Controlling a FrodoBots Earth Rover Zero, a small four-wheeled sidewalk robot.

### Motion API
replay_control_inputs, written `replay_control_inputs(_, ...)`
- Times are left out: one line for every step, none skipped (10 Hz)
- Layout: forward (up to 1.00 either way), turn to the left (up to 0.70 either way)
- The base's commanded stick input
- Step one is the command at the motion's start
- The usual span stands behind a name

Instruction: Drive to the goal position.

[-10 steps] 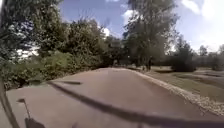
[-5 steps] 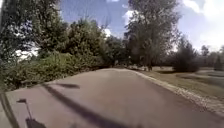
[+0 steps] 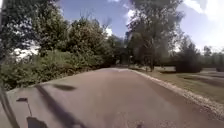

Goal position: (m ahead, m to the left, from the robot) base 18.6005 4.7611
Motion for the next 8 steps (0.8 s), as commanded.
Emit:
replay_control_inputs(0.7, 0.0)
replay_control_inputs(0.7, 0.0)
replay_control_inputs(0.7, 0.0)
replay_control_inputs(0.7, 0.0)
replay_control_inputs(0.7, 0.0)
replay_control_inputs(0.7, 0.0)
replay_control_inputs(0.7, 0.0)
replay_control_inputs(0.7, 0.0)
